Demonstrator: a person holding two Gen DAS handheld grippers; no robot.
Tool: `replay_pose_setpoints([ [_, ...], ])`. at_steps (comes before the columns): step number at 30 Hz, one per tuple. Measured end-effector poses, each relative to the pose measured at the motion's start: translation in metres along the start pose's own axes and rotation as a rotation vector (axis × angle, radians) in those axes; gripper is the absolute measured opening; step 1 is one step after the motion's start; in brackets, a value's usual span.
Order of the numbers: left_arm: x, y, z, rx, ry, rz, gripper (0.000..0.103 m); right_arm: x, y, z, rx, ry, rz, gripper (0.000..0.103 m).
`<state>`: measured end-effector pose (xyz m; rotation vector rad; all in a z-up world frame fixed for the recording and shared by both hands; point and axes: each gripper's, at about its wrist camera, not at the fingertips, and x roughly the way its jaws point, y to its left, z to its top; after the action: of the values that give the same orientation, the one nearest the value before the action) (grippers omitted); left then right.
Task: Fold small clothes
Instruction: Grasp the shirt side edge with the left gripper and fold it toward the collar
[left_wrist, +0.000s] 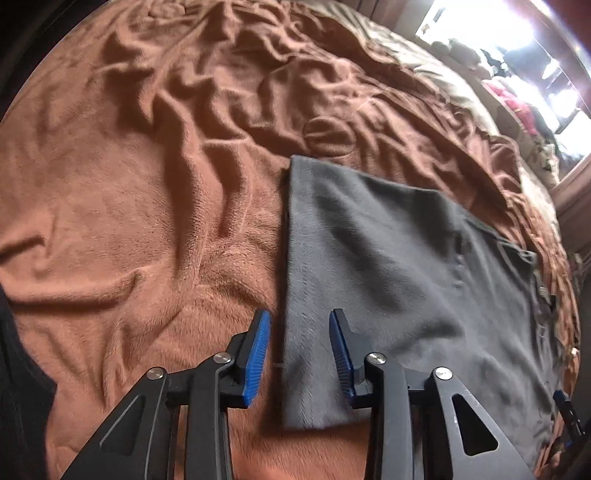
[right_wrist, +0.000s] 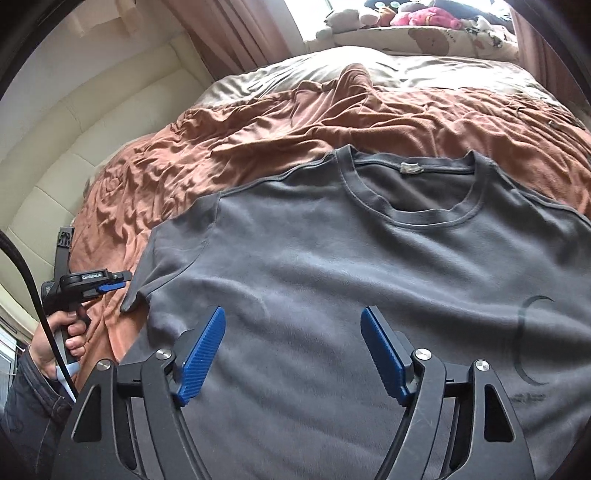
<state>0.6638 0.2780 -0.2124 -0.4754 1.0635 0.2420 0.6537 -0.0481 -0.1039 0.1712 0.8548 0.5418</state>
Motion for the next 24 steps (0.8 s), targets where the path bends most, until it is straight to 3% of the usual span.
replay_pose_setpoints([
  [5, 0.018, 0.004, 0.011, -0.021, 0.021, -0.006, 0.024, 0.022, 0.006, 0.008, 0.016, 0.03, 0.019, 0.062],
  [8, 0.018, 0.0, 0.014, -0.01, 0.027, -0.004, 0.005, 0.035, 0.01, 0.011, 0.026, 0.047, 0.031, 0.059],
  [18, -0.041, -0.031, 0.041, 0.078, -0.1, -0.045, 0.004, 0.076, 0.023, 0.022, 0.067, 0.094, 0.128, 0.046],
  [24, -0.078, -0.071, 0.052, 0.152, -0.149, -0.086, 0.004, 0.118, 0.04, 0.025, 0.121, 0.131, 0.245, 0.027],
])
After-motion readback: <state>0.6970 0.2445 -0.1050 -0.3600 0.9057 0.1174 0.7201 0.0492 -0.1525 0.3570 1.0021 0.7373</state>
